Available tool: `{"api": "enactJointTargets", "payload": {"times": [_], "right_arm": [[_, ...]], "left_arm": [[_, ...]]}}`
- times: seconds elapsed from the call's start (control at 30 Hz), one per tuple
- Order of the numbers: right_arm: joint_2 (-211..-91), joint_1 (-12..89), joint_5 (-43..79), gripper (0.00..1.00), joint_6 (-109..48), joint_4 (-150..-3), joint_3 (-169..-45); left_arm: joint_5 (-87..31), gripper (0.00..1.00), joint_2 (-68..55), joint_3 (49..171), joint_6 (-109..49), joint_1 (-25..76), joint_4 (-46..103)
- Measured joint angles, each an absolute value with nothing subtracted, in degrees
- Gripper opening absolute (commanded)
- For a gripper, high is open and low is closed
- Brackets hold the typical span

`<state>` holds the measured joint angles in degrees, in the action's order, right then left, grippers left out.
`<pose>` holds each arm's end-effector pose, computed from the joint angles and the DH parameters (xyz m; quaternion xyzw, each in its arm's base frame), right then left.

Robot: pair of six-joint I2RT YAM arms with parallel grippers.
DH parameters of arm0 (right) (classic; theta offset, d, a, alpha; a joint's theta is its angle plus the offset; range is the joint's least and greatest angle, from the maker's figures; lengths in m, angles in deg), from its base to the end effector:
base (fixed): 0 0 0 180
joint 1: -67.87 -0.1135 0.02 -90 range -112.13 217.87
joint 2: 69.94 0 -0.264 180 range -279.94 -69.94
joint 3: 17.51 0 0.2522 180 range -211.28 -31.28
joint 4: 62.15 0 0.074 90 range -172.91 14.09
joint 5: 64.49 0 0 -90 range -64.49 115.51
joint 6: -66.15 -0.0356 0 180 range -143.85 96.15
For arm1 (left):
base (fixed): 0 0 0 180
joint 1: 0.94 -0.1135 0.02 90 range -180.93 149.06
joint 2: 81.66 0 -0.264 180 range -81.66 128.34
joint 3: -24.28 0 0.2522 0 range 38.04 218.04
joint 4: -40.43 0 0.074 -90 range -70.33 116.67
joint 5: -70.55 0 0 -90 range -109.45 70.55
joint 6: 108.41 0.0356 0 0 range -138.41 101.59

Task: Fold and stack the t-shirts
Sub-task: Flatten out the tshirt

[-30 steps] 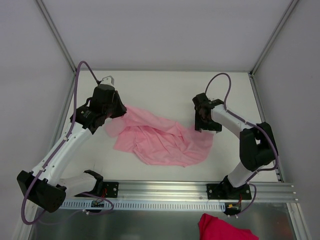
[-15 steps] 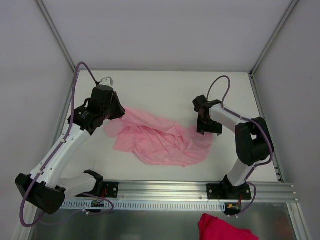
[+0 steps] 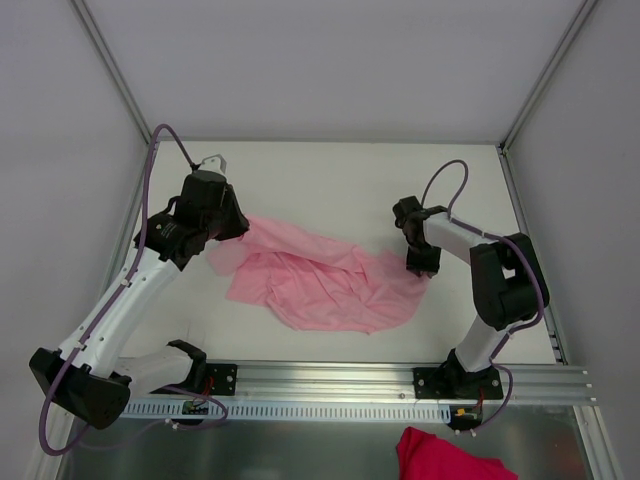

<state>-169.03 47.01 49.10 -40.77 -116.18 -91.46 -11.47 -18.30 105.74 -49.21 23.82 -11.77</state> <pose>0.2948 0.0971 0.1623 -0.0142 0.9746 -0.1626 0.1533 0.2126 -0.0926 0.3666 -0.0790 0.8783 -0.1635 0.4423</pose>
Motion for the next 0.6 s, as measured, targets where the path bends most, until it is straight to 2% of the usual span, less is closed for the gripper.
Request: {"api": "enactJointTargets", "payload": {"times": [0.07, 0.1, 0.13, 0.4, 0.6], "right_arm": [[-169.0, 47.0, 48.8, 0.22, -40.4, -115.7, -91.5], [-169.0, 47.0, 48.8, 0.05, -40.2, -115.5, -91.5], [-169.0, 47.0, 48.8, 0.01, -39.8, -115.5, -91.5], [-169.0, 47.0, 48.8, 0.01, -37.3, -116.5, -96.1], [-170.0, 47.0, 50.3, 0.01, -31.5, -121.1, -113.9]], "left_arm": [[-11.5, 0.00, -18.3, 105.7, -49.2, 23.8, -11.8], [-11.5, 0.00, -18.3, 105.7, -49.2, 23.8, -11.8], [-11.5, 0.00, -18.4, 105.7, -49.2, 23.8, -11.8], [-12.1, 0.00, -19.0, 104.9, -49.3, 23.8, -10.9], [-13.4, 0.00, -13.2, 106.7, -48.9, 23.8, -8.1]]}}
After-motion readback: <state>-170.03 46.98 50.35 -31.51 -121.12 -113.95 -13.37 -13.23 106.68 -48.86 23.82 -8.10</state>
